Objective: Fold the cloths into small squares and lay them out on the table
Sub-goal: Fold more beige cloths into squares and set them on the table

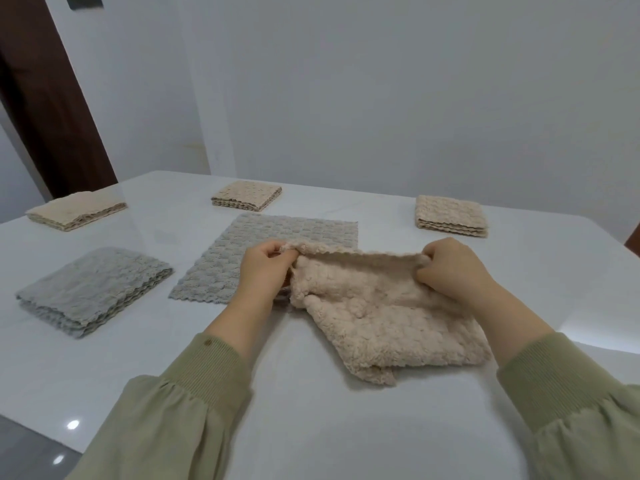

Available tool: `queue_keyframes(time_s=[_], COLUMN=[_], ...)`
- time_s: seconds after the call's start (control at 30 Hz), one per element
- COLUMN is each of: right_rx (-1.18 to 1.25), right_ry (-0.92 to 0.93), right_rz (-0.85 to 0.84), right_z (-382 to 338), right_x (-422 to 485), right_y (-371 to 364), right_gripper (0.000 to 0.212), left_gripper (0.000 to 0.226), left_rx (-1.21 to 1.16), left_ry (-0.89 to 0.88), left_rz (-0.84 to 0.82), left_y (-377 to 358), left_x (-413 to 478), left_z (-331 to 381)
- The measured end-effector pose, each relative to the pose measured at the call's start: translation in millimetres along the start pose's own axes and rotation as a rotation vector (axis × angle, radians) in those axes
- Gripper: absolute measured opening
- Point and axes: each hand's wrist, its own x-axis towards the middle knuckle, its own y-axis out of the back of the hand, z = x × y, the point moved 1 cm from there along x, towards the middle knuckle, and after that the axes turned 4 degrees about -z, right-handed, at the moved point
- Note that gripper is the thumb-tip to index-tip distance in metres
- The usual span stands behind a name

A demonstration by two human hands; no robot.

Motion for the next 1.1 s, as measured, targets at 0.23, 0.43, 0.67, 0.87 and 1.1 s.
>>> queue_keyframes(time_s=[0.23,0.43,0.67,0.87,1.1], right_rx=[0.366,0.857,1.372,1.634,0.923], right_ry=[-0.138,-0.152,-0.152,-0.087,-0.156], right_rz=[0.115,-0.064,-0.267,-0.489,-0.073], right_z=[24.1,-15.6,-61.7,-91.0,-70.9], right_x=[7.9,-12.3,-44.1,-53.8,-29.3], right_y=[-12.7,-6.1,34.7,83.6,99.3], right_gripper=[0.023,0.024,0.024,0.037,0.022], left_gripper=[0.018,0.006,0.022,0.023,0.018], left_rx=[-0.009,-0.138,-0.658,-0.999,-0.708], left_ry=[0.040,0.053,0.152,0.319,0.267], left_rz=[-0.112,-0.185,-0.389,-0.691,-0.413], left_y=[3.0,-0.8,-0.9,-1.0,12.5], left_x=[11.4,-8.8,-34.9,-46.9,-19.9], left_z=[-5.9,2.5,46.4,105.6,110.6])
